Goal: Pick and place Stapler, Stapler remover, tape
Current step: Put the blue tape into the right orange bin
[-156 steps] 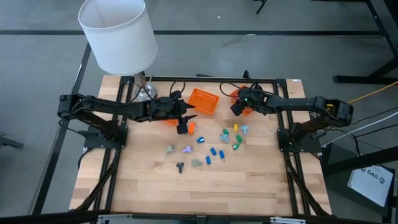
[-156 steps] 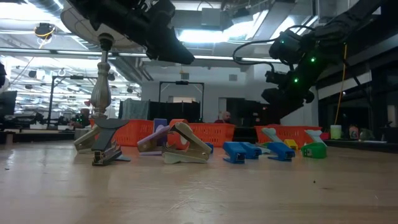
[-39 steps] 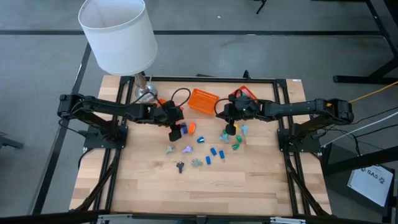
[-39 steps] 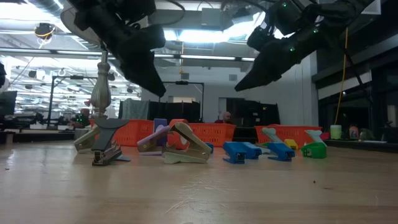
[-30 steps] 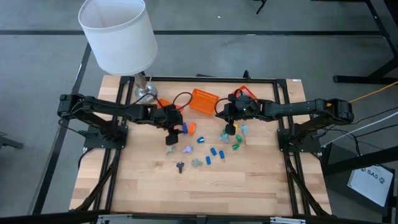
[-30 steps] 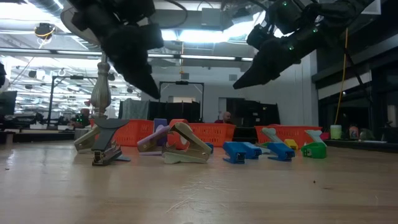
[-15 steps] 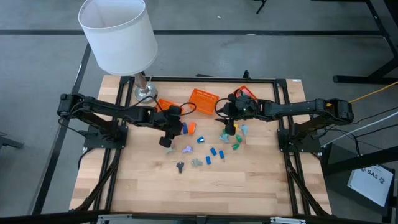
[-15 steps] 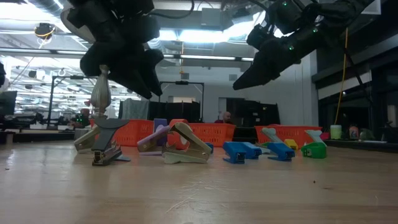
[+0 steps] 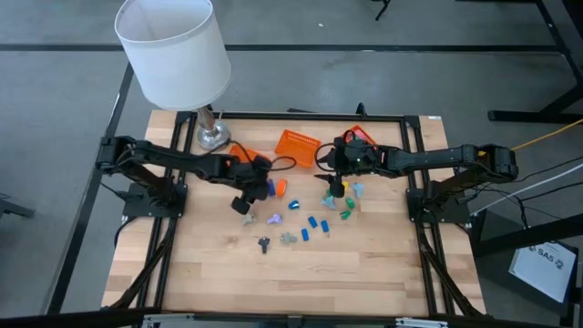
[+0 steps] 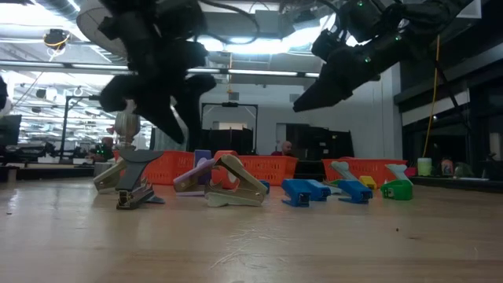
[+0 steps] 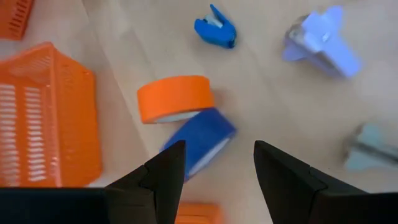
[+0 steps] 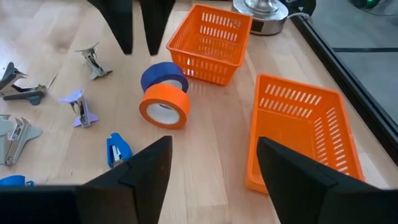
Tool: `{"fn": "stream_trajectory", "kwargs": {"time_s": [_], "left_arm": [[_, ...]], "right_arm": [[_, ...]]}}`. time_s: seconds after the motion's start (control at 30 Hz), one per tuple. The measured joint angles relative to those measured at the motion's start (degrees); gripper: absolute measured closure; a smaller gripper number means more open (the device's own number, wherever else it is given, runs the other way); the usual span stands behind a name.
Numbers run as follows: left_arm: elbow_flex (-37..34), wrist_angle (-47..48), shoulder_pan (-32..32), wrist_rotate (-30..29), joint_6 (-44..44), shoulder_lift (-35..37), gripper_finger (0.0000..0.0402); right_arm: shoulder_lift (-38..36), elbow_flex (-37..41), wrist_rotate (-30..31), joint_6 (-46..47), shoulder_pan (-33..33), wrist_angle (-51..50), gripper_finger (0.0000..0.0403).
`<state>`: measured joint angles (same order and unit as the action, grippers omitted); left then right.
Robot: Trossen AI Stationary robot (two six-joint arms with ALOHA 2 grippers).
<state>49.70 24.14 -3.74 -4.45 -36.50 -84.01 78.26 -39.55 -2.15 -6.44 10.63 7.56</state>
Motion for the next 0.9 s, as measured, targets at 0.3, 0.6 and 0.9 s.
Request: {"fn": "stream_trajectory", "kwargs": {"time_s": [0.3,0.6,0.9], "left_arm": [[8.61,8.84,0.06,-3.64,-11.80,-6.96,0.0215],[10.64,7.75,-0.14,-6.41,-20.15,-12.30,0.0215],[10.46,7.92,-0.16,-4.79,-20.78,-13.99,0.0215]], "right_arm": [[0.00,0.00,0.02,-0.11,0.00,-0.08,0.0165],[0.00,0.01,0.20,-1.36,0.00,-0.08,0.0165],[0.00,0.02,0.17,-1.53,0.00,-0.10,0.0166]]}}
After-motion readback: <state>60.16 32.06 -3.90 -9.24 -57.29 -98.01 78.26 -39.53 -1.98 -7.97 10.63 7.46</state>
